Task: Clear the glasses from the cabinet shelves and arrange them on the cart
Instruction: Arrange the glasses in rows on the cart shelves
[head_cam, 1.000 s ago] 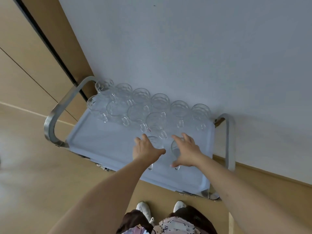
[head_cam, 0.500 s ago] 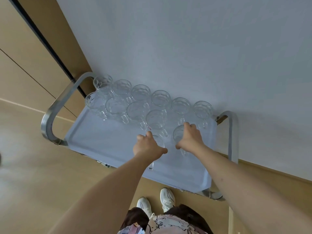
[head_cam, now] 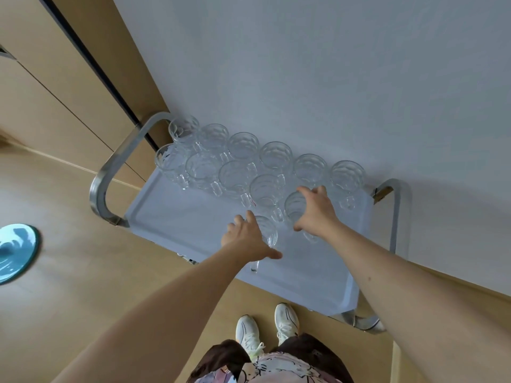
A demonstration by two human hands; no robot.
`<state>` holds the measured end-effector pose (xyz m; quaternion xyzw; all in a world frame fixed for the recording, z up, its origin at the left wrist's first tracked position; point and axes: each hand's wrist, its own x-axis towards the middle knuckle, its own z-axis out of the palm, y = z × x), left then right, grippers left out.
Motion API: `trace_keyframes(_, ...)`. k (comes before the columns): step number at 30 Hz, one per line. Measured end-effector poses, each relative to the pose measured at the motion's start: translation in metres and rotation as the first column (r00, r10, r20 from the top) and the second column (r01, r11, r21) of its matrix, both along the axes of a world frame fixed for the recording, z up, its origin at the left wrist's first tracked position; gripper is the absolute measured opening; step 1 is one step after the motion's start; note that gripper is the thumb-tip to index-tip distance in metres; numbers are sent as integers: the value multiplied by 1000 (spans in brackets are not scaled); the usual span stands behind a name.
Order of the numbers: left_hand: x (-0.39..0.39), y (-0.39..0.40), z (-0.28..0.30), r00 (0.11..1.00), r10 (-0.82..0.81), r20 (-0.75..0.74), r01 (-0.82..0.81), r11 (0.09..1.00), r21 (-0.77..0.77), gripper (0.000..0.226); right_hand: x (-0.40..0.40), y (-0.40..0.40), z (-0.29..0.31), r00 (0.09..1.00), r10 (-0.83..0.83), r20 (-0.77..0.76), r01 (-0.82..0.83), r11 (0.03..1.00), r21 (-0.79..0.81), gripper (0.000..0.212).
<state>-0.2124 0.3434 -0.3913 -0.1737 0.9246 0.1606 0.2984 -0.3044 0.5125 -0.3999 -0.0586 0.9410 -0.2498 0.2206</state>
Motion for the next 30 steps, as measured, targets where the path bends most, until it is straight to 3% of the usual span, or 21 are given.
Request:
trace_keyframes(3, 1, 6, 6, 996, -91, -10, 91, 996, -10, 118, 1, -1, -2, 999, -1, -35, -1, 999, -54, 106)
trace_keyframes(8, 1, 7, 7, 996, -37, -75, 40, 998, 39, 86, 4, 2, -6, 998, -14, -56, 9, 995, -100, 113)
trace_keyframes(11, 2, 7, 10, 995, -37, -92, 40, 999, 30, 87, 9, 11, -4, 995, -53, -86, 43, 992, -116, 108)
trace_keyframes(16, 6, 31, 15, 983, -159, -90, 164, 985, 50, 92, 18, 44, 5, 948, -222, -226, 189, 969, -159, 68)
trace_keyframes(22, -8, 86, 28, 928, -327, -180, 348, 932, 100, 94, 17, 86, 24, 891, -371, -263, 328, 925, -192, 55)
trace_keyframes(27, -22, 123, 38, 895, -404, -188, 430, 895, 123, 81, 24, 114, 36, 835, -463, -298, 401, 882, -246, 46)
trace_keyframes(30, -31, 139, 39, 874, -429, -229, 464, 876, 132, 94, 26, 125, 40, 812, -496, -306, 429, 864, -262, 45)
